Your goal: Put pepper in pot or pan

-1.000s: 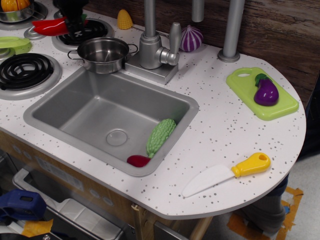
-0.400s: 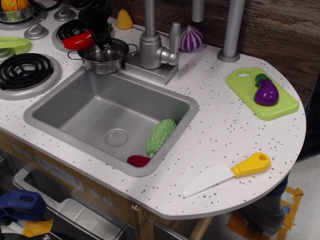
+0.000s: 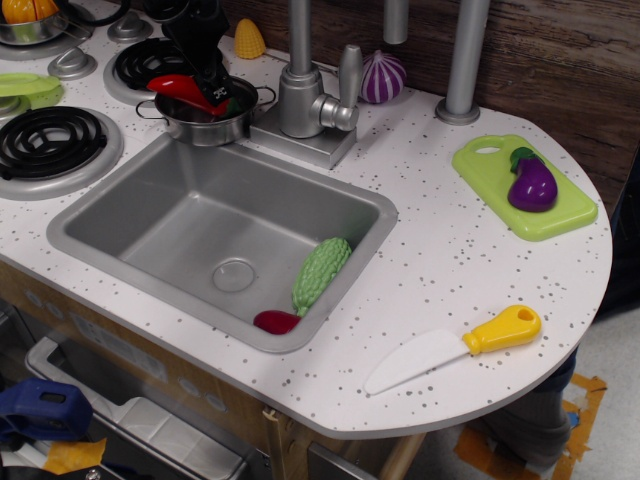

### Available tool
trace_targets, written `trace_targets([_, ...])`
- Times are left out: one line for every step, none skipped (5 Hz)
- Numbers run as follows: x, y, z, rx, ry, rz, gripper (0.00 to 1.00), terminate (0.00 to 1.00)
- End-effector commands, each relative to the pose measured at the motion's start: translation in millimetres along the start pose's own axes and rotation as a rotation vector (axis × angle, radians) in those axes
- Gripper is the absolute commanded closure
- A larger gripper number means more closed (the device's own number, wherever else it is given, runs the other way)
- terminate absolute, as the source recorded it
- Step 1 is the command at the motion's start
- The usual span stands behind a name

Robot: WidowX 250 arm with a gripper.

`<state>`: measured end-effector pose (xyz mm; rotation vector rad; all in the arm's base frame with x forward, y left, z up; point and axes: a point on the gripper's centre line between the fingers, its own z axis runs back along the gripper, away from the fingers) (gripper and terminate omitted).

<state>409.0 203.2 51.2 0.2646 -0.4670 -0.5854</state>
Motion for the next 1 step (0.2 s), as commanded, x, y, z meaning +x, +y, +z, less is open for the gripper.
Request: trace_targets([10.6, 11.0, 14.2, 0.042, -0.026, -0.010, 0.00, 1.00])
